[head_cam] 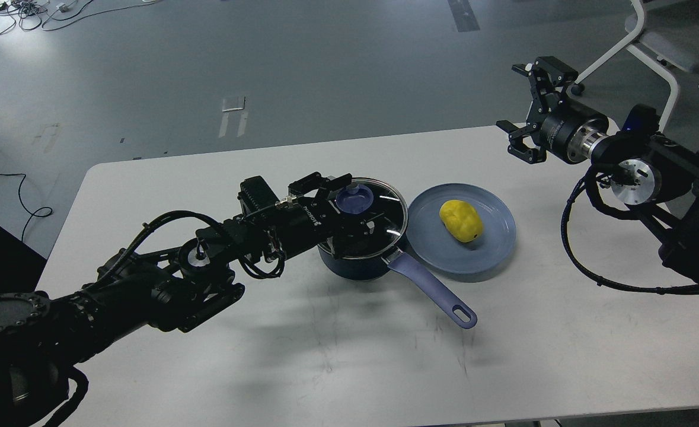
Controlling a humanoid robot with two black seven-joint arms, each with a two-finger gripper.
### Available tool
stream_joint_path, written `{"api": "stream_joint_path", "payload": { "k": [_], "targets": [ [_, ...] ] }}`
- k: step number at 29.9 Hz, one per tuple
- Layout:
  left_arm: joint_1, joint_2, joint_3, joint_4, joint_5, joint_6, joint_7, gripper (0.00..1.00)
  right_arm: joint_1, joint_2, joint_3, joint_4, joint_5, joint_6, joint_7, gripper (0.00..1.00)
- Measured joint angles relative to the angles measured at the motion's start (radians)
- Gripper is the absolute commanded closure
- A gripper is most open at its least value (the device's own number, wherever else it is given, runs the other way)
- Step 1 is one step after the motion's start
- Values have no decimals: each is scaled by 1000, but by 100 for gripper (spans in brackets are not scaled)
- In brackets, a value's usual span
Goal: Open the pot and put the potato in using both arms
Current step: 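Close the left gripper on the lid knob, then lift the glass lid off the pot and set it down beside it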
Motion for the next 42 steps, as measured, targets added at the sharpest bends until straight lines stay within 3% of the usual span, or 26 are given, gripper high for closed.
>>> {"api": "stream_joint_path", "payload": {
  "k": [12, 14, 15, 16, 18, 25, 30, 35, 42],
  "targets": [
    [1, -16, 2, 55, -3, 0, -1, 4, 0, -4, -5, -2, -1, 0, 0, 0],
    [1, -17, 2, 55, -5, 0, 0, 11, 0, -8, -8, -2, -1, 0, 0, 0],
    [2, -17, 2, 56, -6, 0, 0, 21, 0, -9, -12, -3, -1, 0, 0, 0],
    [2, -17, 1, 56, -6, 0, 0, 21, 0, -9, -16, -3, -1, 0, 0, 0],
    [3, -17, 1, 56, -6, 0, 0, 40, 0, -10, -21, -3, -1, 0, 0, 0],
    [2, -17, 1, 56, -6, 0, 0, 41, 0, -18, -26, -5, -1, 0, 1, 0],
    [0, -17, 1, 55, -6, 0, 0, 50, 0, -20, -26, -10, -1, 0, 2, 0],
    [-11, -12, -1, 45, -14, 0, 0, 51, 0, -20, -27, -11, -1, 0, 2, 0],
    [-84, 55, -6, -62, -102, 0, 0, 51, 2, -19, -29, -11, -1, 0, 2, 0]
  ]
}}
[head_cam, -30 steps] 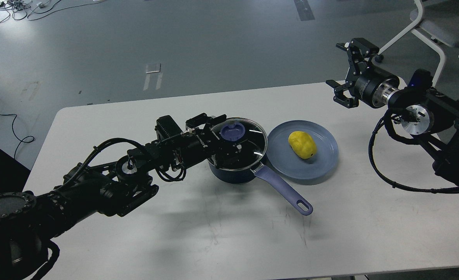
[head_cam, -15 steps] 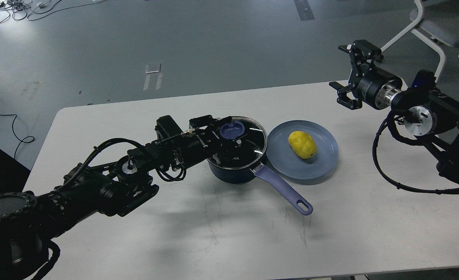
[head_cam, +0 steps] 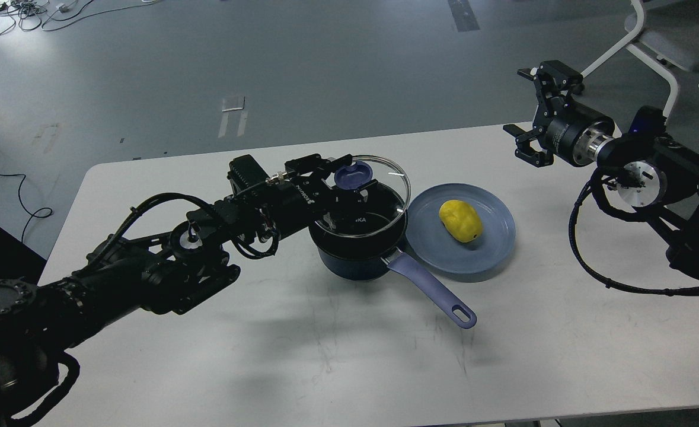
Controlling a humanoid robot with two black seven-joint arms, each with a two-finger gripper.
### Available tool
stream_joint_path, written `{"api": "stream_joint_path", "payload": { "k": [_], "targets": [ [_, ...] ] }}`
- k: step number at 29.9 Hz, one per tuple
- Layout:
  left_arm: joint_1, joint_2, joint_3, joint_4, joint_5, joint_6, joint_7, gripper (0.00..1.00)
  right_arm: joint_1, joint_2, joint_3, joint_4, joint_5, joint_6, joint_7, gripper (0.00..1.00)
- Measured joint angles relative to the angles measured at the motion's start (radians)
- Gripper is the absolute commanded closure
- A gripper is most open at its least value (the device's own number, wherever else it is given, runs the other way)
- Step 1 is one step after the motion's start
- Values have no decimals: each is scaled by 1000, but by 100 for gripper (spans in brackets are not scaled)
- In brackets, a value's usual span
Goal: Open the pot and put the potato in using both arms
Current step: 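Lift the glass lid off the pot and set it down beside it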
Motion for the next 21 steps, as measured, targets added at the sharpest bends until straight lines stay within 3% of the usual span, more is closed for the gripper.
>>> {"api": "stream_joint_path", "payload": {
  "k": [5, 10, 14, 21],
  "targets": [
    [-54, 95, -4, -115, -16, 0, 0, 51, 0, 1, 0, 0, 0, 0, 0, 0],
    [-45, 221, 5, -126, -10, 0, 0, 51, 0, 1, -1, 0, 0, 1, 0, 0],
    [27, 311, 7, -93, -9, 0, 0, 51, 0, -1, -11, 0, 0, 1, 0, 0],
    [180, 349, 8, -15, -17, 0, 0, 50, -1, 1, -26, 0, 0, 1, 2, 0]
  ]
}}
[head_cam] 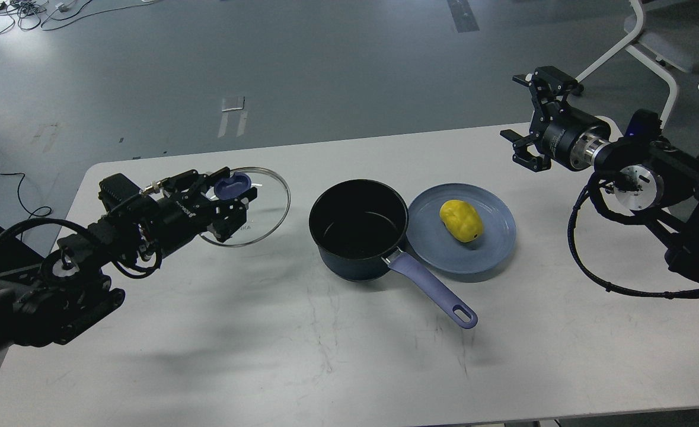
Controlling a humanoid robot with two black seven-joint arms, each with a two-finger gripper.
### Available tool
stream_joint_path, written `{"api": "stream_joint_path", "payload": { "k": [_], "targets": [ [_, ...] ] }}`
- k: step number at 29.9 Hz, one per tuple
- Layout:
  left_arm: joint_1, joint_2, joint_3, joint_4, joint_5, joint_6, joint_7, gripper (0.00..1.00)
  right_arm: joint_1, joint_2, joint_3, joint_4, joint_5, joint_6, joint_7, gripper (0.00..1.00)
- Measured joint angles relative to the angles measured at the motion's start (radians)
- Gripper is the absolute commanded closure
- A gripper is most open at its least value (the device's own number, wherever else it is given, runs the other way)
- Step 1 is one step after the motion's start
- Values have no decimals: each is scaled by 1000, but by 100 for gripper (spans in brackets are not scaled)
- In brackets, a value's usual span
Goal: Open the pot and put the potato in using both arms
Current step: 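Lift the glass lid off the pot and set it down beside it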
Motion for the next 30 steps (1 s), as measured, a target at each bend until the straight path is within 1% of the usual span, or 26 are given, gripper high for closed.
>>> {"api": "stream_joint_path", "payload": {
  "k": [5, 7, 17, 22, 23, 25, 30],
  "targets": [
    [55, -18, -3, 106, -14, 0, 0, 50, 0, -3, -1, 0, 0, 0, 0, 0],
    [68, -27, -3, 127, -23, 0, 0, 50, 0, -9, -1, 0, 0, 0, 0, 0],
    [122, -51, -3, 139, -50, 0, 0, 41, -1, -20, -4, 0, 0, 0, 0, 0],
    [132, -71, -4, 138, -56, 0, 0, 30, -2, -20, -12, 0, 0, 0, 0, 0],
    [134, -73, -4, 138, -57, 0, 0, 20, -2, -20, -15, 0, 0, -1, 0, 0],
    [137, -75, -7, 138, -59, 0, -1, 2, -2, -20, -18, 0, 0, -1, 0, 0],
    [132, -86, -16, 138, -124, 0, -1, 2, -2, -20, -20, 0, 0, -1, 0, 0]
  ]
}}
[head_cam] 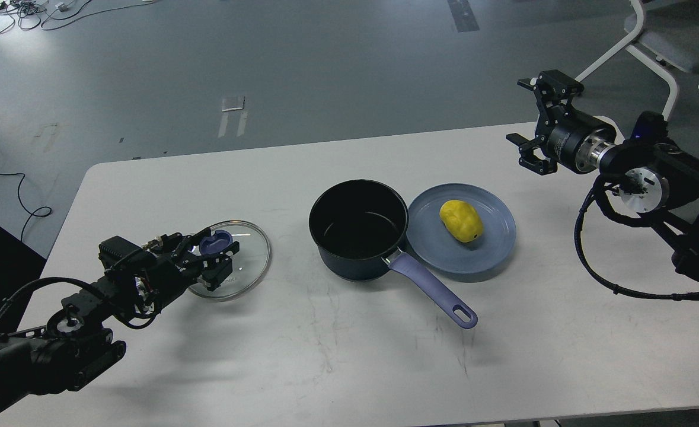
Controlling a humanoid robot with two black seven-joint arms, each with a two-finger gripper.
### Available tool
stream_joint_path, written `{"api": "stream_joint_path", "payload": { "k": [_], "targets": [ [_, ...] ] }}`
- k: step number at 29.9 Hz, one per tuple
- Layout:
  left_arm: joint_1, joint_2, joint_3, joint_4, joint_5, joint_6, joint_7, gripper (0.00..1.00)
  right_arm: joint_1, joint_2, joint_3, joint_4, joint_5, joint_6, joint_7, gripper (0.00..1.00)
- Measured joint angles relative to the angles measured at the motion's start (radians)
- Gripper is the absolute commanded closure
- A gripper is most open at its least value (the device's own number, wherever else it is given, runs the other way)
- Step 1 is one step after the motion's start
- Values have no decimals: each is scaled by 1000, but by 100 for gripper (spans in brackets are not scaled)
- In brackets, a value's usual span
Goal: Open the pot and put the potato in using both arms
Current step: 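Lift the glass lid off the pot and set it down beside it, then release the lid and raise the left gripper away, then reach the right gripper down and grasp the yellow potato on the plate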
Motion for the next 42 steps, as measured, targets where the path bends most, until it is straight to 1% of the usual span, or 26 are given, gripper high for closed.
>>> {"api": "stream_joint_path", "payload": {
  "k": [6, 9, 11, 14, 15, 17, 19, 22, 23, 26, 27, 28, 30, 32, 35, 37, 38, 42],
  "targets": [
    [-23, -3, 1, -8, -105, 0, 0, 2, 0, 0, -5, 1, 0, 4, 0, 0],
    [-77, 2, -23, -45, -188, 0, 0, 2, 7, 0, -32, 5, -8, 7, 2, 0],
    [-111, 6, -44, -68, -271, 0, 0, 2, 16, 0, -56, 8, -29, 7, 16, 0],
    [-176, 6, -67, -108, -449, 0, 0, 2, 41, -2, -94, 13, -158, 7, 77, 0],
    [-209, 4, -70, -119, -518, 0, 0, 2, 49, -2, -109, 18, -231, 7, 102, 0],
    [-261, -2, -77, -128, -634, 0, 0, 2, 58, -2, -135, 35, -348, 8, 139, 0],
    [-301, -18, -84, -130, -767, -5, 1, 2, 71, -4, -168, 59, -455, 8, 187, 0],
    [-343, -61, -95, -112, -924, -69, 1, 2, 110, -27, -261, 85, -609, 6, 272, 0],
    [-353, -79, -97, -107, -958, -89, 1, 2, 125, -33, -297, 87, -653, 4, 291, 0],
    [-377, -158, -118, -102, -1014, -165, 6, 2, 168, -37, -414, 85, -782, -11, 318, 0],
    [-380, -178, -139, -102, -1028, -198, 22, 2, 178, -36, -450, 78, -824, -25, 321, 0],
    [-381, -194, -163, -103, -1045, -236, 59, 2, 184, -34, -482, 68, -866, -43, 322, 1],
    [-381, -218, -235, -106, -1079, -306, 143, 2, 190, -29, -532, 33, -954, -88, 326, 3],
    [-373, -238, -308, -111, -1117, -363, 237, 2, 190, -17, -562, -10, -1032, -131, 333, 3],
    [-355, -263, -380, -116, -1155, -405, 350, 2, 185, 12, -609, -48, -1099, -170, 352, 3],
    [-347, -276, -400, -117, -1166, -413, 385, 2, 183, 21, -643, -54, -1111, -182, 364, 4],
    [-343, -280, -405, -118, -1168, -414, 394, 2, 183, 26, -657, -56, -1113, -187, 370, 4],
    [-323, -281, -407, -118, -1170, -415, 399, 2, 181, 43, -697, -60, -1116, -195, 381, 6]
  ]
}}
